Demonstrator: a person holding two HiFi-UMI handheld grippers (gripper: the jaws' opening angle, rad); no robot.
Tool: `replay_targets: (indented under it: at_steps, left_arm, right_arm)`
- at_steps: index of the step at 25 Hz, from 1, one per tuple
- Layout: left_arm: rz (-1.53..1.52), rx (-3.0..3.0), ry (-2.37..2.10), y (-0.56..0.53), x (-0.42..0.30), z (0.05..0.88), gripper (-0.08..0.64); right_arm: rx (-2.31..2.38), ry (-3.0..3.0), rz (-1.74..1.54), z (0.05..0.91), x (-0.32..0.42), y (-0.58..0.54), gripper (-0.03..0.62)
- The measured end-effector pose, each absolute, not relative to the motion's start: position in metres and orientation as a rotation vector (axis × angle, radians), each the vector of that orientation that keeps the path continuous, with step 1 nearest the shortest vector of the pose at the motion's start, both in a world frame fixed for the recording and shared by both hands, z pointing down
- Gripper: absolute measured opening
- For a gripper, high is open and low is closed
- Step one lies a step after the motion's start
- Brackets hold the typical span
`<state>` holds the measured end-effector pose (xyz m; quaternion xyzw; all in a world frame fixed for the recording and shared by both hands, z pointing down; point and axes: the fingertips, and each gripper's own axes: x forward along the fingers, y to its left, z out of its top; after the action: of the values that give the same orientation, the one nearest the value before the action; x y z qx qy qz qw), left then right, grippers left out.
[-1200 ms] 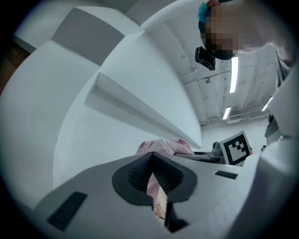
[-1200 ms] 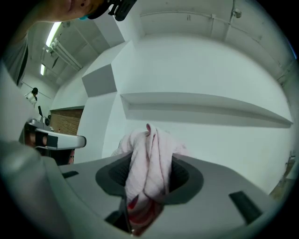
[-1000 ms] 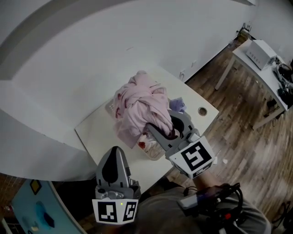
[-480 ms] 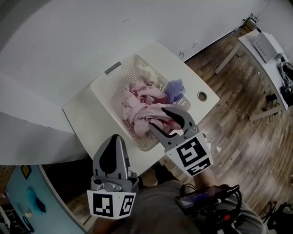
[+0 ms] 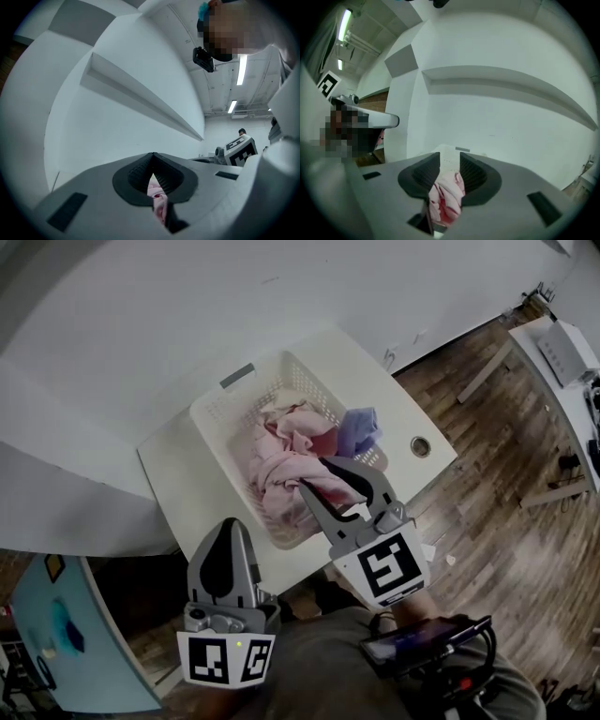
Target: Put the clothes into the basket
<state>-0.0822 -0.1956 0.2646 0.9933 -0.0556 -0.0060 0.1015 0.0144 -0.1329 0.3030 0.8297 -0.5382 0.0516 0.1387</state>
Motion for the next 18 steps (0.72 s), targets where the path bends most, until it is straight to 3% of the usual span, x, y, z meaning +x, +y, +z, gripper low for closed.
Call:
replay_targets:
  at_steps: [3,5,18]
  left_arm:
    - [-0.017,2.954,-0.193,-0.193,-0.091,0.259,0.008]
    - [-0.021,2.968,-0.209,-0.195,-0.097,0.254,0.008]
    - [-0.132,3.011,-0.246,-0.201,-0.172,0.238,0.008]
  right_arm:
    - [2.458,-1.631,0.044,0.283,0.005,-0.131,0.057]
    - [2.486,-1.686,0.002,0.274,-0.006,-0.132,0.033]
    - [2.58,-1.801,-0.019,0.272,-0.103,-0.131,0.008]
